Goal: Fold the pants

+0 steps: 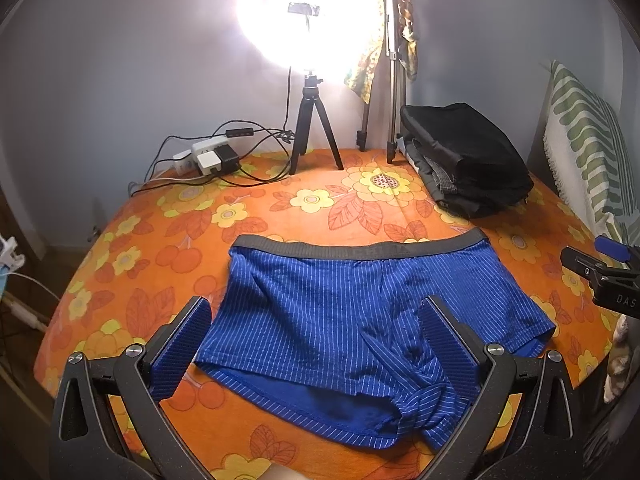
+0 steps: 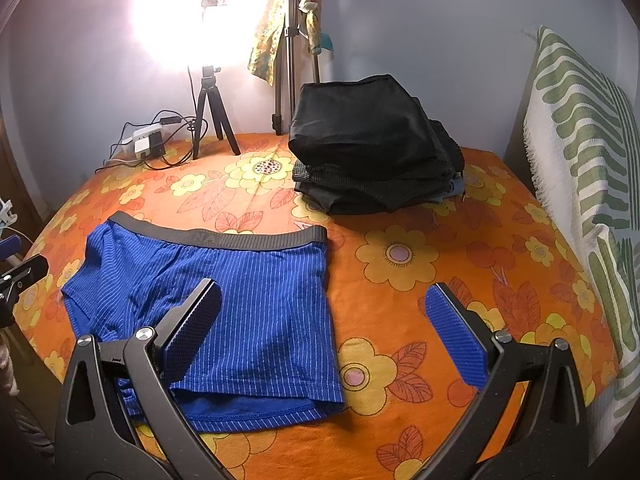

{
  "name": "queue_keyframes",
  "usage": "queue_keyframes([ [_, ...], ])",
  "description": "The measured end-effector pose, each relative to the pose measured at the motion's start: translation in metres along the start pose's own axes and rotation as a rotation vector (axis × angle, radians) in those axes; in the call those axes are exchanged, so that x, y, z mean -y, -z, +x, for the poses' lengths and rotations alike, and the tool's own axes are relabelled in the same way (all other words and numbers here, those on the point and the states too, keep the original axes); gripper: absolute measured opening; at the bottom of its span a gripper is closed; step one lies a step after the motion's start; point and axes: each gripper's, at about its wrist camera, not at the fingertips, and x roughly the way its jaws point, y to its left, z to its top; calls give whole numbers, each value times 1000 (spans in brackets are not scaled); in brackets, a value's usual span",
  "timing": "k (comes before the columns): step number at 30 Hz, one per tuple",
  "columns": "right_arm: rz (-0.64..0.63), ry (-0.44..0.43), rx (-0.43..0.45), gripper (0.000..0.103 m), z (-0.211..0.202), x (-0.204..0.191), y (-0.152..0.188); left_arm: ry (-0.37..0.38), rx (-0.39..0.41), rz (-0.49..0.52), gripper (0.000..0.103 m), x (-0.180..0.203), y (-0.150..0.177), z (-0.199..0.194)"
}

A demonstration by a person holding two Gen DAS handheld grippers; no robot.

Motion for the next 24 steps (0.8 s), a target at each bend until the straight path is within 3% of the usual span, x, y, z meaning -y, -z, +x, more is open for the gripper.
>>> queue_keyframes([
  [24, -3, 0, 0, 103, 0, -1, 0, -12, 17, 4, 103, -1, -2, -3],
])
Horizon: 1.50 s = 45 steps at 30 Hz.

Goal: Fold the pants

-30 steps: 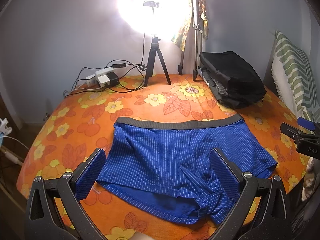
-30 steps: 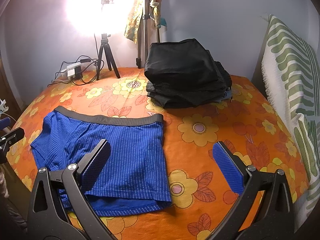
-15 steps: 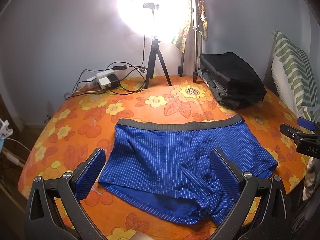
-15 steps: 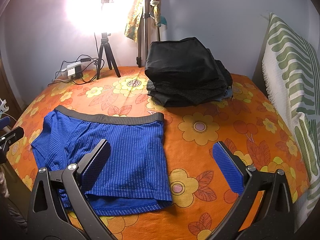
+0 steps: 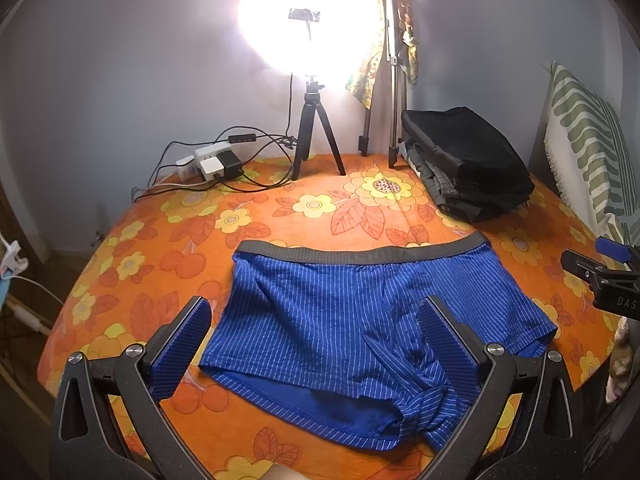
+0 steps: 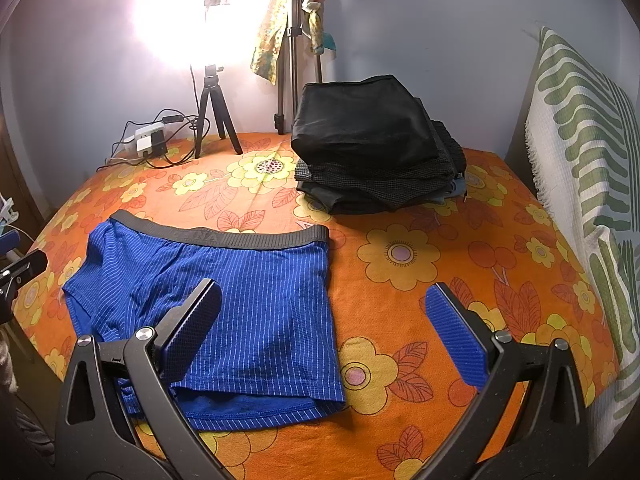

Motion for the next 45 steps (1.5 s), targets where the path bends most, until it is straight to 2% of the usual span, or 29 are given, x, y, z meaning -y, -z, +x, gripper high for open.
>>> queue_keyframes([
  [21, -4, -2, -1, 103, 0, -2, 2, 8, -2, 8, 103, 2, 0, 1],
  [33, 12, -9, 4, 103, -5, 2, 1, 59, -16, 24, 103, 13, 2, 4],
  [35, 18, -12, 4, 103, -5, 8, -1, 74, -20, 33, 101, 18, 2, 5],
  [37, 31, -18, 1, 103, -6, 14, -3, 92, -29, 41, 95, 24, 2, 6],
  [39, 57, -31, -11, 103, -4, 21, -4, 122, -45, 33, 90, 29, 2, 8],
  [41, 92, -49, -24, 103, -3, 30, -4, 160, -64, 24, 89, 35, 2, 10],
  [45, 140, -70, -31, 103, -2, 44, -4, 195, -72, 71, 77, 55, 6, 10],
])
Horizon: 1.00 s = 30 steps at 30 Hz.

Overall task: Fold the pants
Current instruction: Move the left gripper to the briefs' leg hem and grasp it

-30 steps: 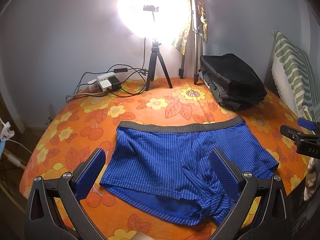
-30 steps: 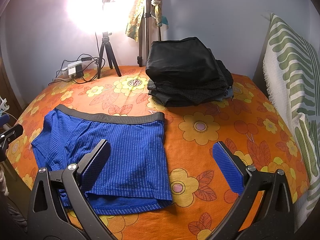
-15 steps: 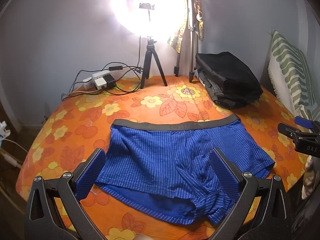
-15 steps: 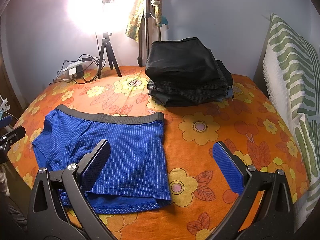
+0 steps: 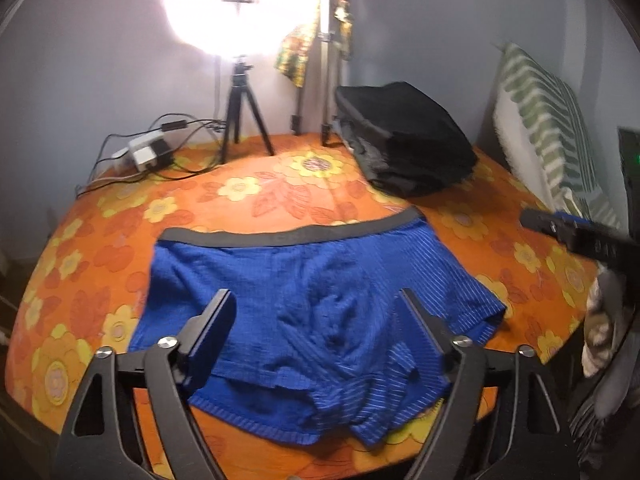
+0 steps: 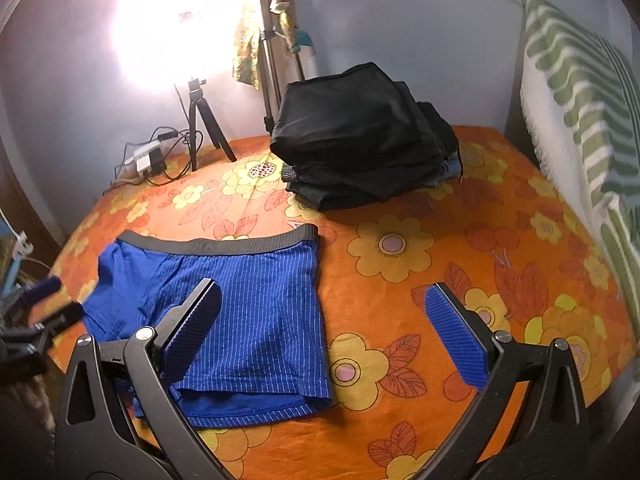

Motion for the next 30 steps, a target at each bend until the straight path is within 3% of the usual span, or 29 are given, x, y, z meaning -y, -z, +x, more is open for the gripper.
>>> queue_keyframes([
  [5, 12, 10, 4, 100, -1, 9, -3, 71, -45, 47, 62, 25, 6, 10],
  [11, 25, 1, -12, 89, 1, 20, -7, 168, -90, 110, 61, 63, 11, 21],
  [18, 112, -32, -53, 85, 11, 47, -20, 268, -135, 193, 62, 109, 14, 35],
  [30, 202, -127, -169, 67, 48, 66, -31, 284, -197, 297, 62, 156, 24, 75],
])
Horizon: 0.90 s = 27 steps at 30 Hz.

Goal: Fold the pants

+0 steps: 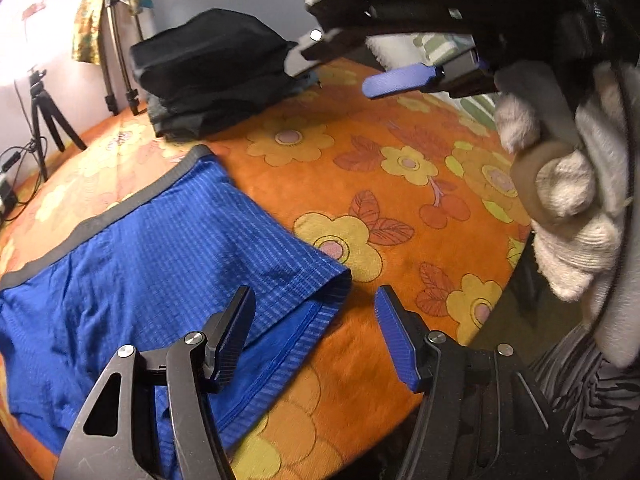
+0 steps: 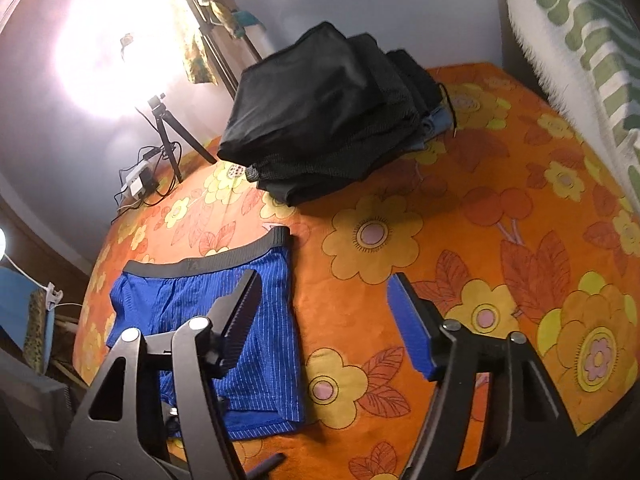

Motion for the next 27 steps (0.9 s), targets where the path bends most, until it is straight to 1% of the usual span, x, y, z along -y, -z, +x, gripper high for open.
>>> queue_keyframes([
  [3, 21, -26, -25, 65, 8, 2, -2, -9, -4, 6, 62, 4, -1, 8],
  [6, 34, -29, -40, 63, 15, 5, -4, -36, -1, 25, 62, 7, -2, 16],
  [9, 61, -51, -69, 63, 26, 7, -6, -56, -5, 27, 60, 7, -4, 23],
  [11, 76, -68, -87, 63, 32, 9, -7, -58, -10, 23, 49, 5, -5, 27],
  [13, 87, -75, -101, 63, 39, 9, -7, -36, -21, 3, 26, 0, -6, 29],
  [15, 87, -77, -112, 63, 46, 7, -8, -5, -24, -25, 14, -8, -6, 30],
  [19, 68, -78, -140, 63, 59, 0, -8, 13, -2, -46, 11, -17, -8, 21],
  [22, 65, -76, -161, 63, 71, -3, -8, 37, 20, -87, 10, -26, -8, 12],
  [27, 72, -76, -186, 63, 92, -7, -14, 56, 34, -118, 8, -34, -7, 8],
])
